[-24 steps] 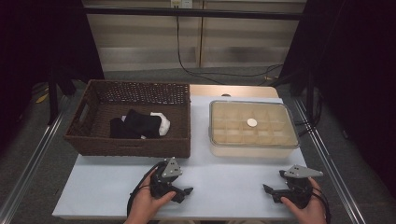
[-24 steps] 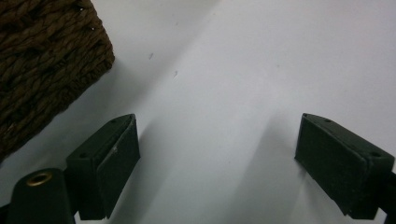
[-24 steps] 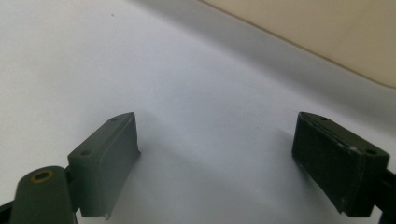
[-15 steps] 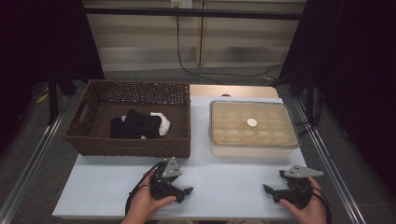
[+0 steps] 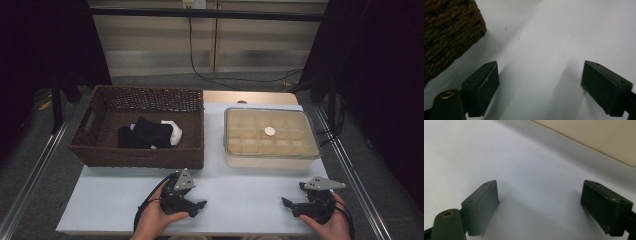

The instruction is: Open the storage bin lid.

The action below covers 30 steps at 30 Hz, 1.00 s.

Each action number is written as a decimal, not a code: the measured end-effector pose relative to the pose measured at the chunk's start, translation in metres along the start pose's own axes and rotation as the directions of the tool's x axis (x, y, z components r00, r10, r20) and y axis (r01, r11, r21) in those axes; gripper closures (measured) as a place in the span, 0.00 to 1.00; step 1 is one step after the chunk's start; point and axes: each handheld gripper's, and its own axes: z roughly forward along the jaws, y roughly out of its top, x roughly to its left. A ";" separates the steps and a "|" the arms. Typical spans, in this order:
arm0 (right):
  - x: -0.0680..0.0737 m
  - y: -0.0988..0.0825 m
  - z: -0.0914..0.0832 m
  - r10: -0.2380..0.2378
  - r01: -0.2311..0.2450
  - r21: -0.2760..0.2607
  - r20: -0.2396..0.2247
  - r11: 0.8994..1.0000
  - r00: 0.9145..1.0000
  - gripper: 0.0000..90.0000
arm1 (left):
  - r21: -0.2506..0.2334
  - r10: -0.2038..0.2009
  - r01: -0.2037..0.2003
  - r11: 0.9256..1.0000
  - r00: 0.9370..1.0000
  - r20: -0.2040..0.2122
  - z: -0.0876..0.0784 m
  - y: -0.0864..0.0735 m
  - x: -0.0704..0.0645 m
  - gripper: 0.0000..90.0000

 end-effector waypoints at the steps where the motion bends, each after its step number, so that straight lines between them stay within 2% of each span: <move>1: 0.000 0.000 0.000 0.003 -0.003 0.002 -0.001 1.000 1.000 0.15 | 0.015 -0.016 0.015 1.000 1.000 0.005 -0.001 0.003 -0.001 0.20; 5: 0.000 0.001 -0.001 0.000 0.000 0.004 0.000 1.000 1.000 0.16 | 0.031 -0.035 0.035 0.999 0.999 0.013 -0.003 0.007 -0.002 0.23; 6: 0.000 0.001 -0.001 -0.003 0.003 0.003 0.000 1.000 1.000 0.16 | 0.040 -0.032 0.032 0.999 0.999 0.011 -0.005 0.010 -0.003 0.23; 8: -0.002 0.001 -0.004 -0.007 0.007 0.021 0.008 1.000 1.000 0.17 | 0.036 -0.057 0.056 0.998 0.998 0.022 -0.010 0.020 -0.005 0.24; 9: -0.003 0.002 -0.005 -0.004 0.004 0.024 0.012 1.000 1.000 0.17 | 0.036 -0.057 0.056 0.998 0.998 0.022 -0.010 0.020 -0.005 0.24; 11: -0.006 0.002 -0.009 0.007 -0.007 0.016 0.003 1.000 1.000 0.18 | 0.032 -0.065 0.064 0.997 0.997 0.031 -0.015 0.030 -0.006 0.24; 14: -0.008 0.006 -0.015 0.019 -0.019 0.007 -0.003 1.000 1.000 0.19 | 0.037 -0.053 0.052 0.998 0.998 0.029 -0.020 0.046 -0.010 0.25; 15: -0.009 0.007 -0.018 0.028 -0.028 0.000 -0.011 1.000 1.000 0.19 | 0.032 -0.054 0.052 0.998 0.998 0.045 -0.021 0.057 -0.012 0.25; 16: -0.009 0.009 -0.020 0.028 -0.029 -0.006 -0.017 1.000 0.999 0.19 | 0.032 -0.054 0.052 0.998 0.998 0.045 -0.021 0.057 -0.012 0.25; 20: -0.011 0.015 -0.032 0.022 -0.022 -0.007 -0.015 1.000 1.000 0.19 | 0.048 -0.062 0.060 0.997 0.997 0.046 -0.020 0.078 -0.015 0.25; 22: -0.012 0.017 -0.034 0.022 -0.022 -0.006 -0.016 1.000 1.000 0.19 | 0.045 -0.069 0.066 0.997 0.995 0.073 -0.019 0.087 -0.014 0.25; 25: -0.015 0.022 -0.043 0.010 -0.010 -0.007 -0.007 1.000 1.000 0.19 | 0.061 -0.079 0.075 0.995 0.993 0.081 -0.016 0.100 -0.016 0.25; 26: -0.018 0.027 -0.049 0.028 -0.028 -0.015 -0.010 0.999 1.000 0.19 | 0.065 -0.077 0.072 0.995 0.993 0.085 -0.015 0.105 -0.016 0.25; 30: -0.023 0.034 -0.057 0.031 -0.031 -0.024 -0.006 0.999 0.999 0.20 | 0.071 -0.080 0.073 0.995 0.993 0.090 -0.013 0.124 -0.018 0.25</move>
